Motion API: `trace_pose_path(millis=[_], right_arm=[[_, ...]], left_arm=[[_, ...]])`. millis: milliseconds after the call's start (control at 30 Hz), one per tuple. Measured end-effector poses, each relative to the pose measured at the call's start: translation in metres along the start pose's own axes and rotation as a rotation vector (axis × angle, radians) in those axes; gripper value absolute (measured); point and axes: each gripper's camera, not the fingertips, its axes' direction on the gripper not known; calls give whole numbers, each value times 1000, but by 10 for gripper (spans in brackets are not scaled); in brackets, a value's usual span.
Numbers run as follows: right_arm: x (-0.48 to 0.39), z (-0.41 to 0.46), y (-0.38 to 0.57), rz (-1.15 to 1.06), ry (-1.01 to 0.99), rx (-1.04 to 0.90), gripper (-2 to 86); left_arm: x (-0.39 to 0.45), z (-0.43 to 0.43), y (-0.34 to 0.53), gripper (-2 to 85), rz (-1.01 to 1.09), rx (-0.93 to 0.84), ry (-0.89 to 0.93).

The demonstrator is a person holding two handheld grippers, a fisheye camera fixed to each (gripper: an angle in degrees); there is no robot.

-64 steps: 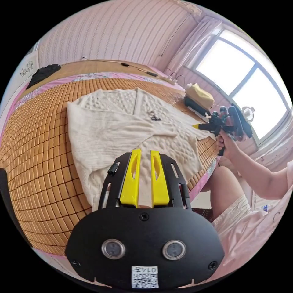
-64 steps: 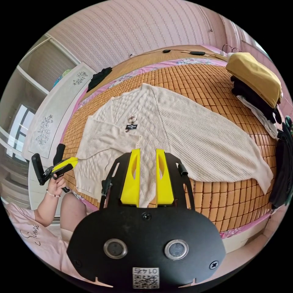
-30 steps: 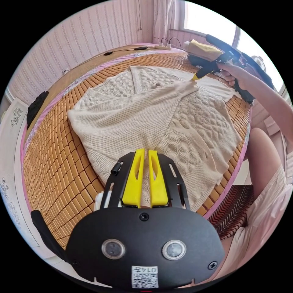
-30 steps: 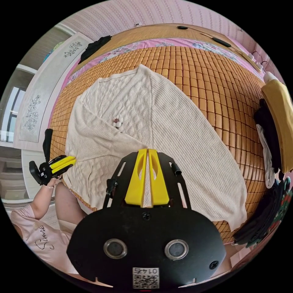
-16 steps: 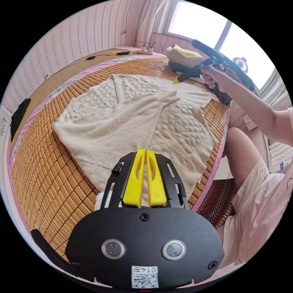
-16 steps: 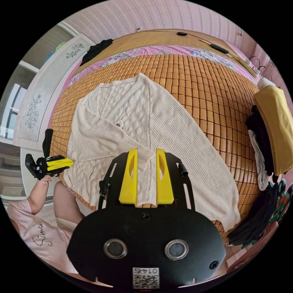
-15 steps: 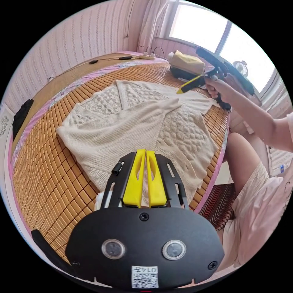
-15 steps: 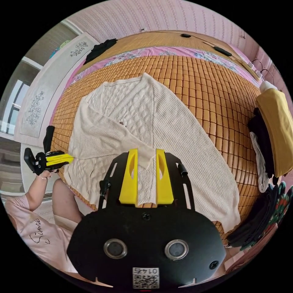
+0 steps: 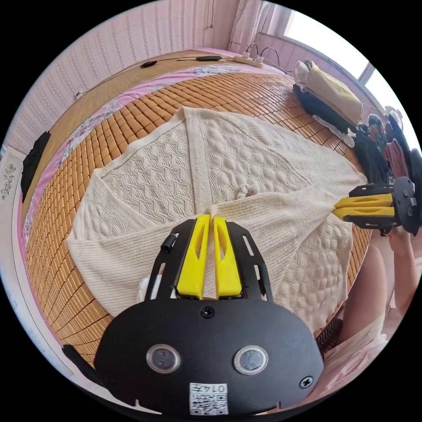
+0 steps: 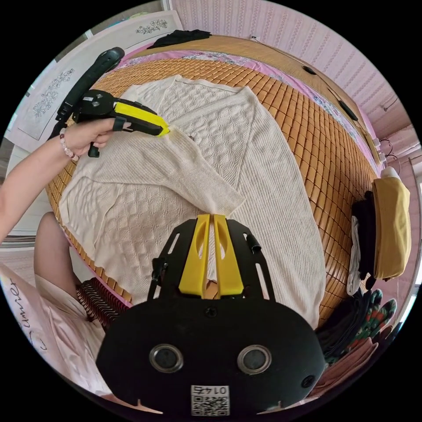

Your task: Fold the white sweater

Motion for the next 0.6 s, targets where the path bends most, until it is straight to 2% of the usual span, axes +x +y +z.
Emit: trace_pose_path(millis=[67,167,267,367,433,533,600], right_arm=[[6,-6,9,-11,-42,-14,8],[17,7,22,9,-33,-20,20],[35,-9,49,86,-128,87,60],[67,-39,107,248,-185,226,111],[104,-58,177,485,-124,332,114],[152,-65,265,816,-8,385,111],[176,-64,306,960,16,392,116]], left_arm=[[3,-16,4,1,-22,126,0],[8,7,1,6,-29,27,33],[6,-5,1,19,-81,52,39],[17,-33,8,24,-62,122,3],[34,-48,13,21,-8,153,16],[78,-61,19,25,110,182,85],[114,-62,16,34,183,183,149]])
